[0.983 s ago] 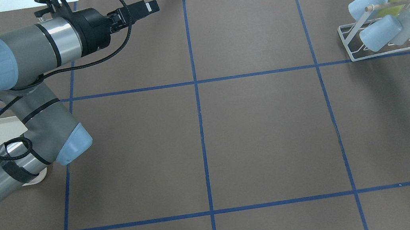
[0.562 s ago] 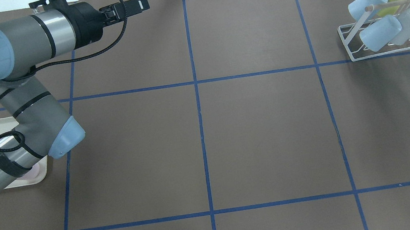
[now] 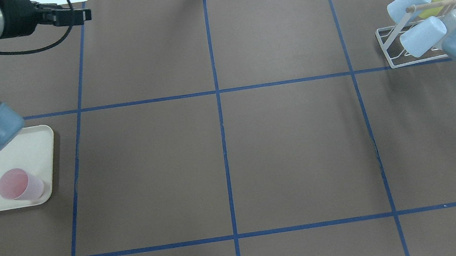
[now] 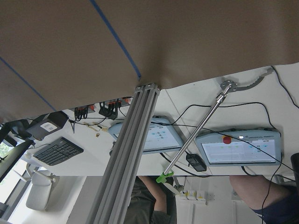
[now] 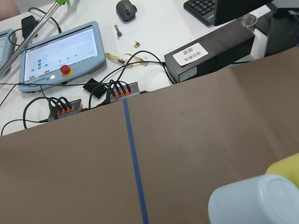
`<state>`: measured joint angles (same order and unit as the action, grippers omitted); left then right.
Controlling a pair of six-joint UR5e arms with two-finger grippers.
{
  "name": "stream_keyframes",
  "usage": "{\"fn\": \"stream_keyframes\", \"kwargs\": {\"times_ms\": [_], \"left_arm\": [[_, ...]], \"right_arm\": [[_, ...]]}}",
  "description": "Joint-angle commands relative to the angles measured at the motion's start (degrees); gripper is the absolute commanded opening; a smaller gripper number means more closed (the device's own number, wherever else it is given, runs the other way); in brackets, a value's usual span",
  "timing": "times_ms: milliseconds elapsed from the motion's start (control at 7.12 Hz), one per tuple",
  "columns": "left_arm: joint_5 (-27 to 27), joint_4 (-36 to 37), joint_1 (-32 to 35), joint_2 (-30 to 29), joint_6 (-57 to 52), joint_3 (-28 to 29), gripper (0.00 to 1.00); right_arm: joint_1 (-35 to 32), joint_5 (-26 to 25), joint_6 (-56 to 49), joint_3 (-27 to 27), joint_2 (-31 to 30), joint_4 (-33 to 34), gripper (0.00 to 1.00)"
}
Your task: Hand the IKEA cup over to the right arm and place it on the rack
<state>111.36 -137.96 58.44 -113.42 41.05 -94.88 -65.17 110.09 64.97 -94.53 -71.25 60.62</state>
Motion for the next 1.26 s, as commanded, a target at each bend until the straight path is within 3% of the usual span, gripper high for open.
{"fn": "stream_keyframes", "kwargs": {"times_ms": [0, 281, 421, 702, 1124], "left_arm": [[5.7, 8.36, 1.68, 11.59, -6.06, -7.99, 0.96], [4.41, 33.23, 1.33, 14.89, -12.0, -15.57, 0.96], [4.22, 36.42, 1.24, 17.15, -13.7, -15.25, 0.96], [6.31, 35.13, 1.06, 22.35, -13.46, -16.91, 0.99], [19.82, 35.03, 0.28, 26.22, -13.89, -16.3, 0.97]], "right_arm": [[2.15, -0.22, 3.14, -2.23, -0.64, 0.03, 1.0], [2.68, -0.23, 3.41, -3.63, -1.25, 0.03, 1.0], [3.47, -0.05, 3.41, -5.56, -2.21, 0.12, 1.0], [5.74, 0.04, 7.6, -8.55, -2.57, 0.12, 1.0], [8.04, -0.13, 10.43, -10.94, -3.19, 0.29, 1.0]]}}
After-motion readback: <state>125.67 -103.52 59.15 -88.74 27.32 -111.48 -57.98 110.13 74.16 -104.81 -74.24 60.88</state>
